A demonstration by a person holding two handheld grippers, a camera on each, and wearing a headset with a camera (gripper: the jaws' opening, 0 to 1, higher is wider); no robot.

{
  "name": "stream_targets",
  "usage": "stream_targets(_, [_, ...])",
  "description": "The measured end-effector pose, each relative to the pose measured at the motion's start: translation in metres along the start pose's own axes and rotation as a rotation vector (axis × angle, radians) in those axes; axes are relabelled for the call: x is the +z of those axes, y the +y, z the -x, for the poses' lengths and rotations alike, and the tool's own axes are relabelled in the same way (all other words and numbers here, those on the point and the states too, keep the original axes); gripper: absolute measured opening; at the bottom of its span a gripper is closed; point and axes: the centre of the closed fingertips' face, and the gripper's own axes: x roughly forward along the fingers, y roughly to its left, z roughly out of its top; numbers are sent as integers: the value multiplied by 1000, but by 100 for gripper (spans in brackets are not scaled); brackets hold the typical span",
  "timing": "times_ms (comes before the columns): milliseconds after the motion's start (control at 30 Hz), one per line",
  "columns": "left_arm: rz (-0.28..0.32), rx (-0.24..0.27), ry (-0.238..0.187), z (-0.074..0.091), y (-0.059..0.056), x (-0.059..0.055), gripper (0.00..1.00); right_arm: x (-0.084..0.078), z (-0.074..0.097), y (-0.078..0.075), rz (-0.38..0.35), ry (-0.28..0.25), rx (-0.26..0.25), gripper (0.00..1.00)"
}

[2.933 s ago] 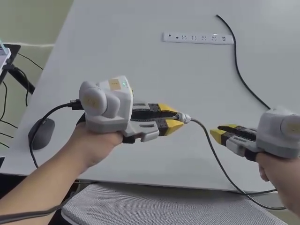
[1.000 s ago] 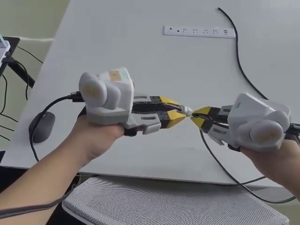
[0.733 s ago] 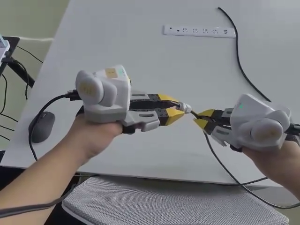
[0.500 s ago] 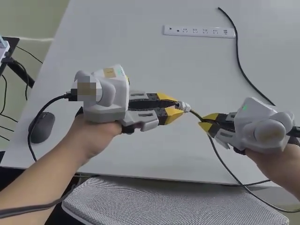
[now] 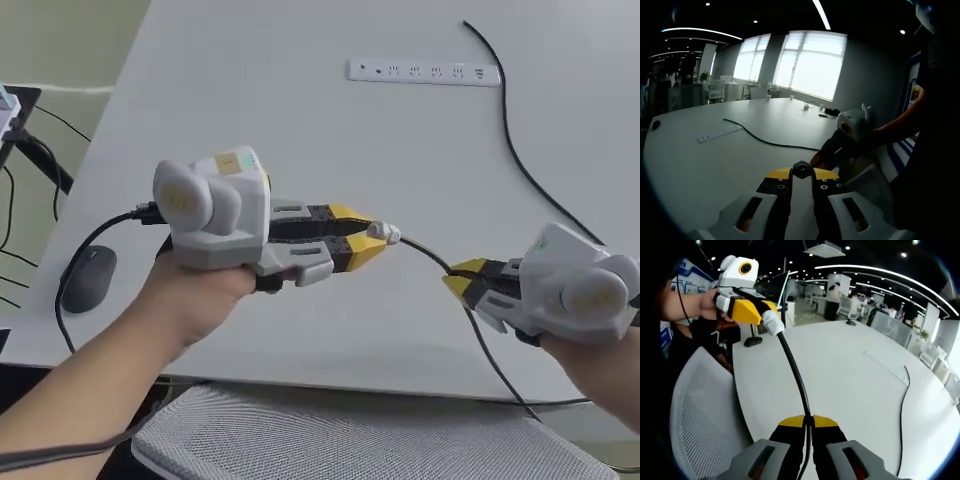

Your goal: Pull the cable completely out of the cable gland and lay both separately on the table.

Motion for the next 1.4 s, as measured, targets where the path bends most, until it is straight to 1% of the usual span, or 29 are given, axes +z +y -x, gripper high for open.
stream_targets(67, [3,0,-1,1,0,0,15,-1,2,-3,-2,-1,-13,0])
stream_targets(100, [3,0,-1,1,0,1,15,-1,3,-7,-3,-6,-29,0])
stream_targets(200, [5,3,-3,1,1,0,15,-3,4,-12,-27,-1,-38,0])
stream_targets(267, [4,1,0,0,1,-2,15,-4,4,-14,-23,1,-44,0])
stream_targets(500, [7,-3,4,-1,0,-5,15,-3,6,-14,-25,2,-50,0])
stream_targets(733, [3,-10,16,-2,0,-13,15,-2,5,-14,-12,15,-51,0])
stream_targets(867, [-4,-13,17,-3,-2,-16,15,-1,5,-14,-8,20,-51,0])
stream_targets(1000, [-2,-16,15,-3,-2,-19,15,2,4,-14,-3,28,-50,0])
stream_targets(1133, [3,-13,10,-1,0,-23,15,9,2,-15,15,34,-47,0])
stream_targets(1367, [12,-10,9,4,5,-36,15,23,-5,-16,24,40,-46,0])
stream_targets(1400, [15,-10,8,4,5,-37,15,22,-7,-18,21,43,-44,0])
